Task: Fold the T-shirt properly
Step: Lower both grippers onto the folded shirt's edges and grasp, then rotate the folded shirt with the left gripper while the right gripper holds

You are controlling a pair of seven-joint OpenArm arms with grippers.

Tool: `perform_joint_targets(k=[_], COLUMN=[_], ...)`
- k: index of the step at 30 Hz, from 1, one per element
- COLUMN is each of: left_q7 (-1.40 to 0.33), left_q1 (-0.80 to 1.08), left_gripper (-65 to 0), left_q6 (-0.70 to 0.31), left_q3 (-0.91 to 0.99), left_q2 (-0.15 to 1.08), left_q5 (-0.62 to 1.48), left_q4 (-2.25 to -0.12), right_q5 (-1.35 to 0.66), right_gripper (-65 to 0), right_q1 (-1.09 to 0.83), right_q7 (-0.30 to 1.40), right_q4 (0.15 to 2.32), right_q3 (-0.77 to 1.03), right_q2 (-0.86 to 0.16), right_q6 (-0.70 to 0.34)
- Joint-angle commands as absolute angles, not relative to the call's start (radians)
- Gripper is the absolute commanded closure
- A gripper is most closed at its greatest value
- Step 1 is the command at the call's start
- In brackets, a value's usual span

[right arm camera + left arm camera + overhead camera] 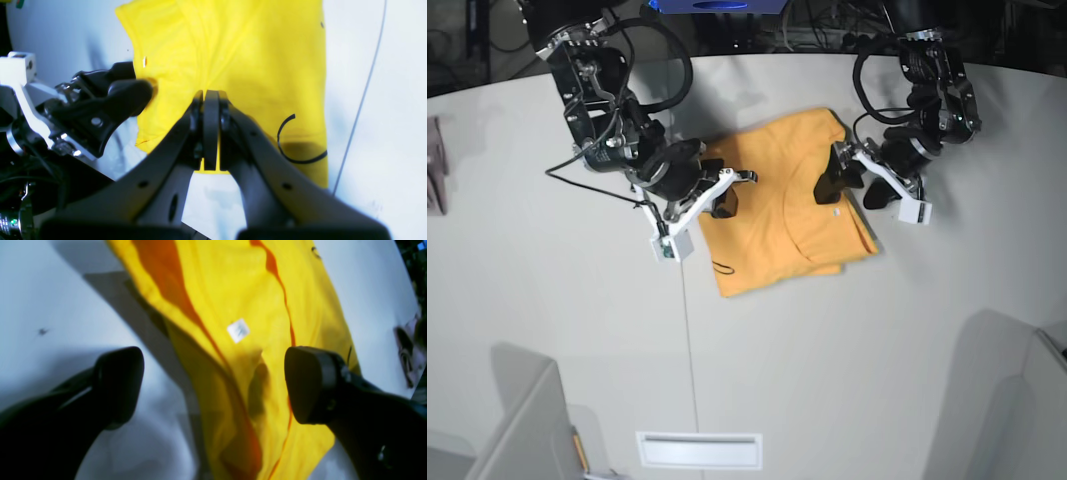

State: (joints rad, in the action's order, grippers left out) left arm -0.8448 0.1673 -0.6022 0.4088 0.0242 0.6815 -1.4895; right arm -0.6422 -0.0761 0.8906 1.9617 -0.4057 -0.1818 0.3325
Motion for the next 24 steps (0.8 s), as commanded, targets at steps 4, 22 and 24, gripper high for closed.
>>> perform_joint_targets(k=[4,22,24], left_q7=[-0.871,-0.877,-0.875], left_q1=[0.157,0.056,0.033], left_gripper=[-65.0,0.0,0.0], left_q6=[-0.549,-0.493,-0.495], left_q3=[0.349,0.045,-0.018], left_q2=[0.027,0.223,0.268], left_q5=[0.659,0.453,0.426], left_q4=[-1.489,-1.489,-1.489], right_q5=[-0.647,-0.653,-0.653], right_gripper=[0.0,0.0,0.0], right_q1=[-0.07,-0.137,-0.174], right_q7=[0.875,0.863,0.829], right_q4=[1.977,1.975,1.975], right_q3=[-0.404,-0.219,-0.16], right_q2=[-0.18,-0.171,-0.171], right_q6=[0.325,0.325,0.325])
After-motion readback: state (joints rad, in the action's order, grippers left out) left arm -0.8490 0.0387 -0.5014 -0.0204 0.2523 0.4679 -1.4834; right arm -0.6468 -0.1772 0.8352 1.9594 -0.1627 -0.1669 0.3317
